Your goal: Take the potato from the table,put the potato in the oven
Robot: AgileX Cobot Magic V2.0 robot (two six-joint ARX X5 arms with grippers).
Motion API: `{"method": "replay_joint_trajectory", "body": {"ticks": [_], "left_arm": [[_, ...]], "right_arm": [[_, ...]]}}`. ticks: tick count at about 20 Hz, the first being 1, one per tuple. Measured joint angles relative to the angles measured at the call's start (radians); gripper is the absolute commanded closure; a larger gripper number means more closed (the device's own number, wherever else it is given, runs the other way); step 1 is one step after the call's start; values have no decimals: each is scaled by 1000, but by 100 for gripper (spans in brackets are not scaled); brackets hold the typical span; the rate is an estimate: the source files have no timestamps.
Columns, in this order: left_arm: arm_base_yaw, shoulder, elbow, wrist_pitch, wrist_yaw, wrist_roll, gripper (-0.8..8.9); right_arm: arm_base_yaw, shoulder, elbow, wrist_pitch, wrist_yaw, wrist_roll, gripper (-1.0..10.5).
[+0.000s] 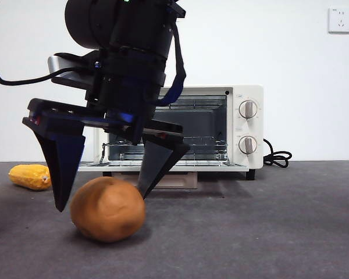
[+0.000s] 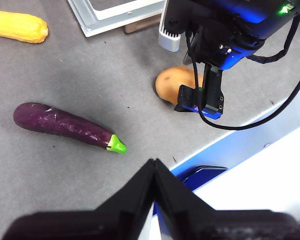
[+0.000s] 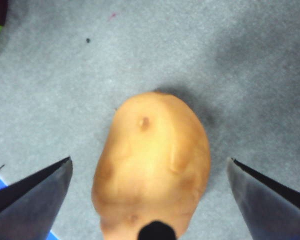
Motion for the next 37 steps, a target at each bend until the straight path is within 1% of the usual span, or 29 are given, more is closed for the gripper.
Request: {"method": "replay_joint_trajectory", "body": {"ticks": [4, 5, 7, 10, 12, 13, 16, 18, 20, 22, 24, 25, 26, 28, 30, 31, 32, 37], "left_arm": [[0, 0, 0, 0, 0, 0, 819], [0, 0, 0, 0, 0, 0, 819], [0, 0, 0, 0, 0, 0, 819], [0, 0, 0, 0, 0, 0, 819], [0, 0, 0, 0, 0, 0, 819], [0, 0, 0, 0, 0, 0, 819], [0, -2, 0, 0, 0, 0, 819], [0, -6, 0, 0, 0, 0, 819], [0, -11, 0, 0, 0, 0, 819], [0, -13, 0, 0, 0, 0, 819], [0, -13, 0, 0, 0, 0, 819], [0, -13, 0, 0, 0, 0, 819], [0, -13, 0, 0, 0, 0, 819], [0, -13, 0, 0, 0, 0, 819], [0, -13, 0, 0, 0, 0, 819], [0, -13, 0, 0, 0, 0, 819], [0, -13, 0, 0, 0, 0, 819], [0, -13, 0, 0, 0, 0, 819]], "right_arm": [[0, 6, 0, -11, 0, 1, 385], [0, 12, 0, -10, 0, 2, 401], [0, 19, 0, -16, 0, 2, 533], [0, 19, 0, -43, 0, 2, 653], [0, 19, 0, -61, 0, 2, 828], [0, 19, 0, -60, 0, 2, 855], [0, 19, 5, -70, -5, 17, 854], [0, 19, 47, -158, -8, 27, 854], [0, 19, 140, -270, -7, 29, 854], [0, 19, 270, -376, -7, 32, 854], [0, 19, 402, -437, -2, 32, 854], [0, 19, 463, -438, 21, 32, 854], [0, 19, 518, -427, 64, 31, 854], [-7, 19, 598, -408, 198, 24, 854], [-18, 18, 624, -389, 331, 16, 854], [-30, 18, 625, -389, 372, 12, 854], [-48, 18, 624, -397, 387, 11, 854], [-173, 18, 624, -364, 393, 5, 854]]}}
